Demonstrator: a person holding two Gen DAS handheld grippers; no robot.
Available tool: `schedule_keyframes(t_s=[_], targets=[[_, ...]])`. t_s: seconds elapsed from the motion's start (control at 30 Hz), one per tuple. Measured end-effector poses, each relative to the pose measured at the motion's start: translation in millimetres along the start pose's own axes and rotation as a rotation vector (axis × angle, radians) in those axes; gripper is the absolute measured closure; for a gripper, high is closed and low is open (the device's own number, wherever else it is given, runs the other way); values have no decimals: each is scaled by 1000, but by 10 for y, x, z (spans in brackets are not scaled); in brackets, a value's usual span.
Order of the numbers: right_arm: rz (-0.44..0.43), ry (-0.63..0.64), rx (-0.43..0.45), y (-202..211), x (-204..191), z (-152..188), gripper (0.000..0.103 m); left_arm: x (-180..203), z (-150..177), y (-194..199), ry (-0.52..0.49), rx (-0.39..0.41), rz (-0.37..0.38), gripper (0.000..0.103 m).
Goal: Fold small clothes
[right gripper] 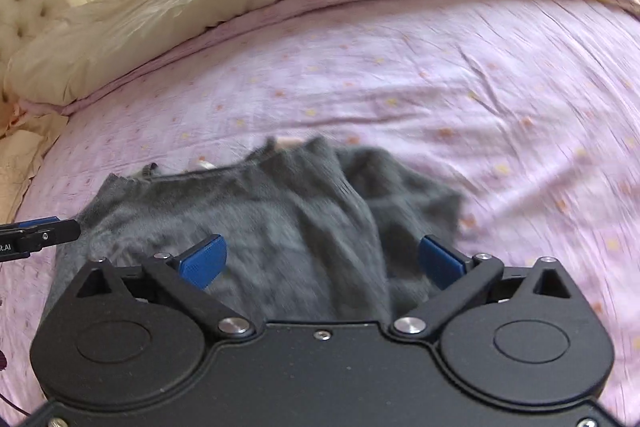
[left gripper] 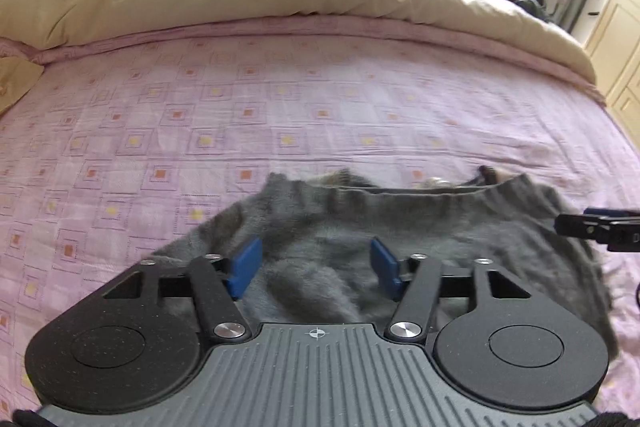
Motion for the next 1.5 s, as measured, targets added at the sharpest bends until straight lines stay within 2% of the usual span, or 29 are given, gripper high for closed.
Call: schedule_keyframes(t_s=[0.17, 0.33, 0.6, 0.67, 0.73, 0.8, 0.93, 1.03, 1.17, 1.5], targets=[[-14, -50, -62, 129, 240, 257, 0, 350, 124, 46, -11, -25, 63, 34], [-99, -120, -90, 120, 344, 365, 0, 637, 289, -125, -48, -108, 128, 33], [-228, -235, -138, -174, 410, 426, 0, 759, 325, -393, -56, -166, 76, 33], [-246, -232, -117, -205, 408, 398, 0, 744, 307, -481, -51, -183, 59, 33], [-271, -263, -106, -232, 436, 362, 0, 737, 296, -571, -50, -207, 55, 27], [-304, -299, -93, -256, 477, 332, 0, 770, 281, -630, -69, -215, 60, 16], [-341, -328, -73, -289, 516, 306, 0, 879, 284, -742, -119, -239, 56, 0], [-362, -339, -53, -286, 539, 331, 0, 926, 296, -787, -142, -235, 33, 1], [-375, -336, -33, -259, 556, 373, 0, 903, 289, -799, -104, -227, 26, 1], [-326, -254, -53, -279, 443, 354, 0, 977, 259, -858, -124, -259, -19, 0]])
Point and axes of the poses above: each gripper's, at about its wrist camera, not at the fingertips, and y roughly against the way its jaws point, x to its right, z to its underside, the point moved 3 cm from there along -y, roughly the way its jaws point, and after that the axes turned 3 degrees about -z, right-handed, at the moved point
